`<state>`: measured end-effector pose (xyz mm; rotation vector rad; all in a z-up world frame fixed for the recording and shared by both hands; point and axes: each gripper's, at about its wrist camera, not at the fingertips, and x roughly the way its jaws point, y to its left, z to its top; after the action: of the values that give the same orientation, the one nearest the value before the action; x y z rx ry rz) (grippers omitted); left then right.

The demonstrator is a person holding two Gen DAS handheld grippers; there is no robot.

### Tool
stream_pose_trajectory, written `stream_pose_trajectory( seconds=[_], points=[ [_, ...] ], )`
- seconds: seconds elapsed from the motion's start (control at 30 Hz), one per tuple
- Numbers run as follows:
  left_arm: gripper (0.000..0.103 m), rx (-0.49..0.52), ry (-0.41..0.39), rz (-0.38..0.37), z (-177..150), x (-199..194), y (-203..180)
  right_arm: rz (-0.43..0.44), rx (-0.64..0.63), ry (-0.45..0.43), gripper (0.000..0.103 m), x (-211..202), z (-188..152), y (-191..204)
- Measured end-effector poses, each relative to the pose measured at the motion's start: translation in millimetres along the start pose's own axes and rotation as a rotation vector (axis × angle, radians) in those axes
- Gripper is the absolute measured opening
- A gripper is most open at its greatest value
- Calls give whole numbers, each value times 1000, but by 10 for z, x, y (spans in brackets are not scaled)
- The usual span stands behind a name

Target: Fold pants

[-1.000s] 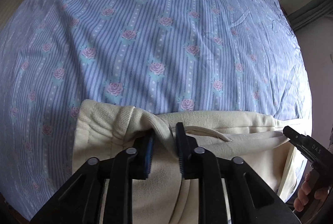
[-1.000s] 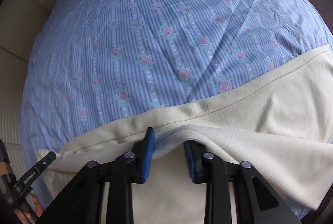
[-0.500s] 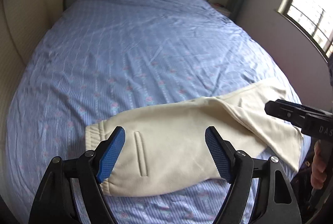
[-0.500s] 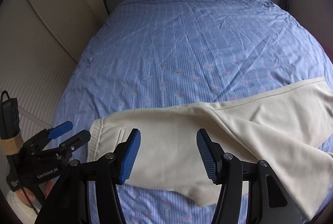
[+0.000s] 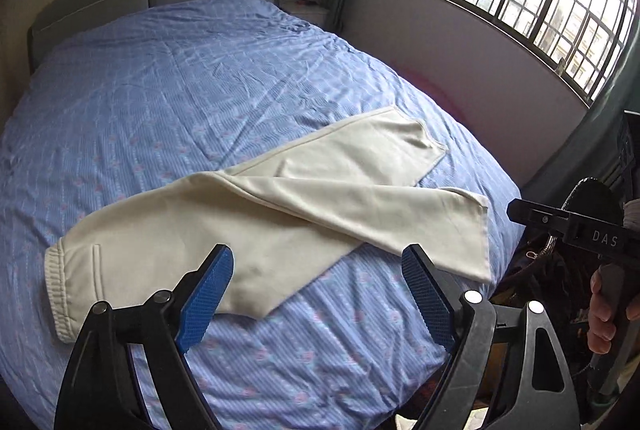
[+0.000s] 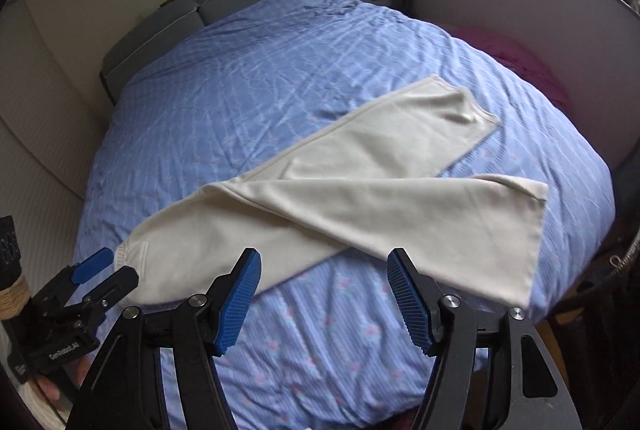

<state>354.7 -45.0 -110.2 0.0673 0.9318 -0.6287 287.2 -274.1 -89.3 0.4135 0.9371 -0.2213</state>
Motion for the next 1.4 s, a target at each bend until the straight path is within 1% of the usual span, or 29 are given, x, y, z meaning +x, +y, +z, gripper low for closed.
stream_pose_trajectory(
  seconds=[0.1, 0.2, 0.27, 0.33, 0.4, 0.5, 0.63, 0.77, 0.8, 0.93, 1.03, 1.13, 1.23, 1.33, 1.4],
  points=[
    [86, -7, 25, 7, -2, 226, -422, -27, 52, 14, 66, -54, -47, -589],
    [86, -36, 81, 29, 26, 518, -809, -24, 95, 38, 66, 14, 2, -1180],
    [86, -67, 123, 76, 33, 719, -1027, -19, 106, 57, 66, 90, 27, -1558],
    [86, -84, 159, 123, 32, 923, -1198, 10, 150, 99, 66, 202, 45, -1933],
    [86, -109, 211, 153, 34, 1132, -1327, 36, 206, 147, 66, 340, 26, -2254],
    [86, -149, 266, 183, 2, 1377, -1441, 46, 239, 213, 66, 548, -66, -2591],
    [86, -196, 317, 215, -12, 1704, -1440, 52, 275, 278, 66, 811, -227, -2877],
    [86, -265, 368, 210, -58, 2031, -1355, 66, 343, 322, 66, 1073, -408, -3093],
    [86, -274, 383, 213, -72, 2116, -1337, 53, 350, 335, 66, 1134, -450, -3124],
    [86, -268, 443, 212, -127, 2443, -1301, 44, 412, 348, 66, 1304, -599, -3247],
    [86, -237, 466, 203, -154, 2640, -1282, 32, 445, 352, 66, 1476, -701, -3316],
    [86, -230, 492, 202, -186, 2833, -1218, 28, 491, 360, 66, 1647, -785, -3370],
    [85, -262, 516, 195, -208, 3022, -1115, 36, 541, 386, 66, 1841, -869, -3412],
    [80, -302, 535, 174, -215, 3181, -1040, 46, 569, 411, 66, 2005, -925, -3397],
    [71, -328, 542, 152, -208, 3266, -1008, 26, 561, 418, 64, 2083, -931, -3374]
  ],
)
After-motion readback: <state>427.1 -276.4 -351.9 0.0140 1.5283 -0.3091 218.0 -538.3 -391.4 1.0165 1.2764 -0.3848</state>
